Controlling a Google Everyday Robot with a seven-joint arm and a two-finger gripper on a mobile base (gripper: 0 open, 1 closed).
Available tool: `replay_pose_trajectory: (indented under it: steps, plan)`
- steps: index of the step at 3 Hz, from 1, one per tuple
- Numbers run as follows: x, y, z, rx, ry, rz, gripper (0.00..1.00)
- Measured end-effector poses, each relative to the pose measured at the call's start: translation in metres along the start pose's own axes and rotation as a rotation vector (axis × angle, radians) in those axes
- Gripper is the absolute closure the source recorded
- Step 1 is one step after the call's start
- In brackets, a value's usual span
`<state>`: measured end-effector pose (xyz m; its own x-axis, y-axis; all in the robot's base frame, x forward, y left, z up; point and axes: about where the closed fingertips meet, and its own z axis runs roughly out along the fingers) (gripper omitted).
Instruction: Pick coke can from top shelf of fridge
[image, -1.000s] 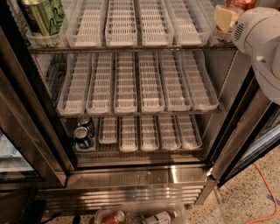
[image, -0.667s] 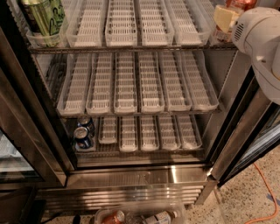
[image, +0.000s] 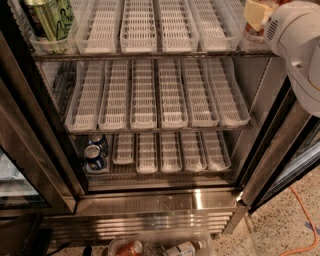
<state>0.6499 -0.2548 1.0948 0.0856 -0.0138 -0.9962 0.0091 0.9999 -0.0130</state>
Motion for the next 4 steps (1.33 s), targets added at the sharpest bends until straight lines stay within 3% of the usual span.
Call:
replay_pose_trajectory:
  steps: [2,3,4]
  plan:
    - [-0.034,0.017,-0.002,-0.036,-0.075,0.018,1.0]
    - [-0.038,0.019,-0.012,-0.044,-0.075,0.025,1.0]
    - [-0.026,0.019,-0.039,-0.065,-0.013,0.002,1.0]
